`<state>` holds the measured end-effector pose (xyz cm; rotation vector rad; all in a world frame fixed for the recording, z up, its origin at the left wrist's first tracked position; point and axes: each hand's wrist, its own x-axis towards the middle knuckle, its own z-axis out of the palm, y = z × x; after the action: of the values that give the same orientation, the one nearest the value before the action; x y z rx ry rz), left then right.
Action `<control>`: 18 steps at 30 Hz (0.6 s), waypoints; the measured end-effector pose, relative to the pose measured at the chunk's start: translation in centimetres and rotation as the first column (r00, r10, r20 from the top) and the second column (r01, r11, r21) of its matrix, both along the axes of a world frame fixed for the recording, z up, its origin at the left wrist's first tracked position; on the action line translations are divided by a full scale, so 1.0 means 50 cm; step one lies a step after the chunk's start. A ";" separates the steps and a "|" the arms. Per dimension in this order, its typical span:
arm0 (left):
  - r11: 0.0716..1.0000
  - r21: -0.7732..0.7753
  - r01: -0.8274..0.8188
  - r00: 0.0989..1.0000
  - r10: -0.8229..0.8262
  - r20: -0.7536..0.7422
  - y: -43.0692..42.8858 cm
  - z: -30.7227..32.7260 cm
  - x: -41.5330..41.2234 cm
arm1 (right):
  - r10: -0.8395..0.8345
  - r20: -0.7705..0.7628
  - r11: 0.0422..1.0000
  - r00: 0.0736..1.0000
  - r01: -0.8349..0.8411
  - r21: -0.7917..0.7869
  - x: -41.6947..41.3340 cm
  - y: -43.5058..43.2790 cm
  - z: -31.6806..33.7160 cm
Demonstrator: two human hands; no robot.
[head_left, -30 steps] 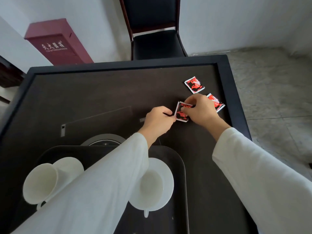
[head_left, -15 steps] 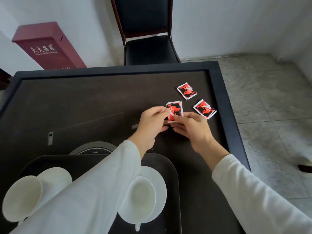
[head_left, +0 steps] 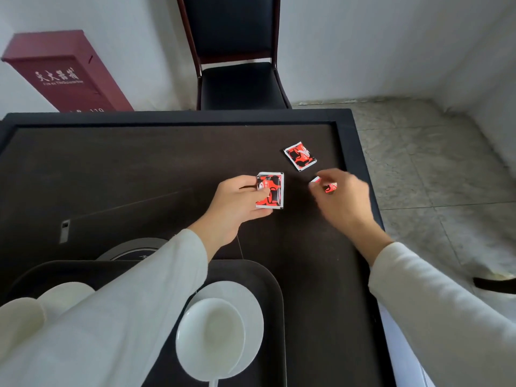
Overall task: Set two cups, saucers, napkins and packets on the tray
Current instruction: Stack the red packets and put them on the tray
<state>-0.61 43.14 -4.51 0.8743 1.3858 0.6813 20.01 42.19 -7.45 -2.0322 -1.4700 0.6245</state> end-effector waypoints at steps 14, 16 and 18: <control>0.999 -0.033 -0.029 0.999 0.028 -0.016 0.006 -0.019 -0.007 | -0.135 -0.086 0.989 0.987 0.128 -0.075 0.030 0.010 -0.007; 0.997 -0.058 -0.056 0.998 0.057 0.009 0.004 -0.019 -0.005 | -0.138 -0.374 0.990 0.917 0.112 -0.090 0.014 0.005 0.001; 0.994 -0.080 -0.075 0.996 0.078 0.036 0.003 -0.019 -0.002 | -0.085 -0.620 0.996 0.780 0.044 -0.081 -0.003 0.001 0.013</control>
<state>-0.74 43.27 -5.43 0.7454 1.4076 0.6938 19.88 42.27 -6.82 -1.6594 -0.9804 1.1916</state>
